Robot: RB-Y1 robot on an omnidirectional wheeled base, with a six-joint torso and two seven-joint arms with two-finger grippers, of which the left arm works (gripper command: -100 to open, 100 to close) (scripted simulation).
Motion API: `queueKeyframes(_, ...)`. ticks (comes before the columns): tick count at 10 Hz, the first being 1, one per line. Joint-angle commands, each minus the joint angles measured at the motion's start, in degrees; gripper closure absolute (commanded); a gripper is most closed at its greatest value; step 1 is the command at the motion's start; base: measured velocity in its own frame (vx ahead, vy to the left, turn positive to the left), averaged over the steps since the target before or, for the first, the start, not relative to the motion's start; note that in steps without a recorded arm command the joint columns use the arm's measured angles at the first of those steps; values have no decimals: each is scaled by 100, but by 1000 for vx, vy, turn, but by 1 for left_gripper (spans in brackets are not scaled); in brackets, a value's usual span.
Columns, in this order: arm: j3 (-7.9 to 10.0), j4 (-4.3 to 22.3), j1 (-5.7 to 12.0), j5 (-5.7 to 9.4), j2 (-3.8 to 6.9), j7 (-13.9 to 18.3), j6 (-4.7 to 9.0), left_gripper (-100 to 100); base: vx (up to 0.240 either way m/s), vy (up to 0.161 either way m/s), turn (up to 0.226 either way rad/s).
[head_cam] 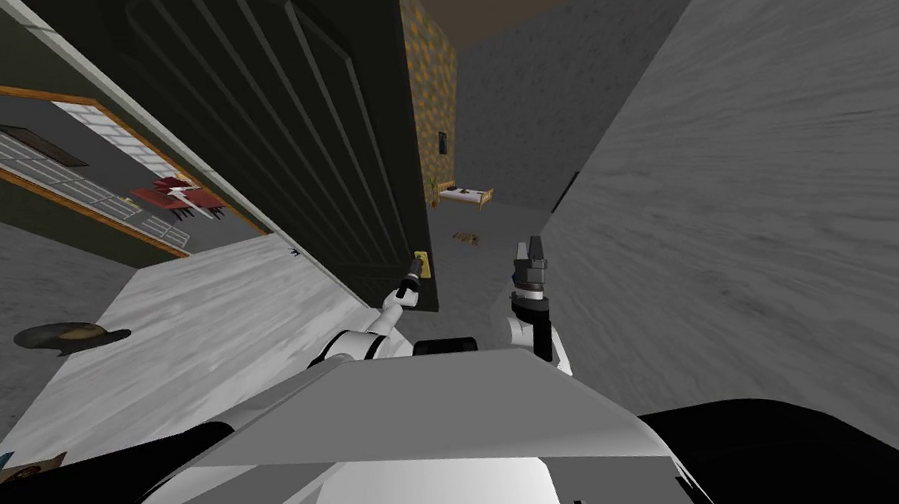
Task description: Push the door open
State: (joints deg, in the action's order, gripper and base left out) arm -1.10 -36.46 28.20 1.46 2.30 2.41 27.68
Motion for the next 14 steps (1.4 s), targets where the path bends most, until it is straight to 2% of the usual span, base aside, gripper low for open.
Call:
queueKeyframes(1,0,6,-10,0,2,0,-6,100,-28,12,-9)
queueKeyframes(5,0,6,-10,0,2,0,-6,100,-12,4,-1)
queueKeyframes(6,-74,19,-18,-25,67,37,-13,100,100,7,147)
queueKeyframes(10,-238,17,-6,-77,188,140,-6,100,186,6,215)
queueKeyframes(11,-230,87,12,-73,163,66,22,-100,-20,33,156)
queueKeyframes(14,-210,67,23,-69,83,-21,-7,-100,-204,16,35)
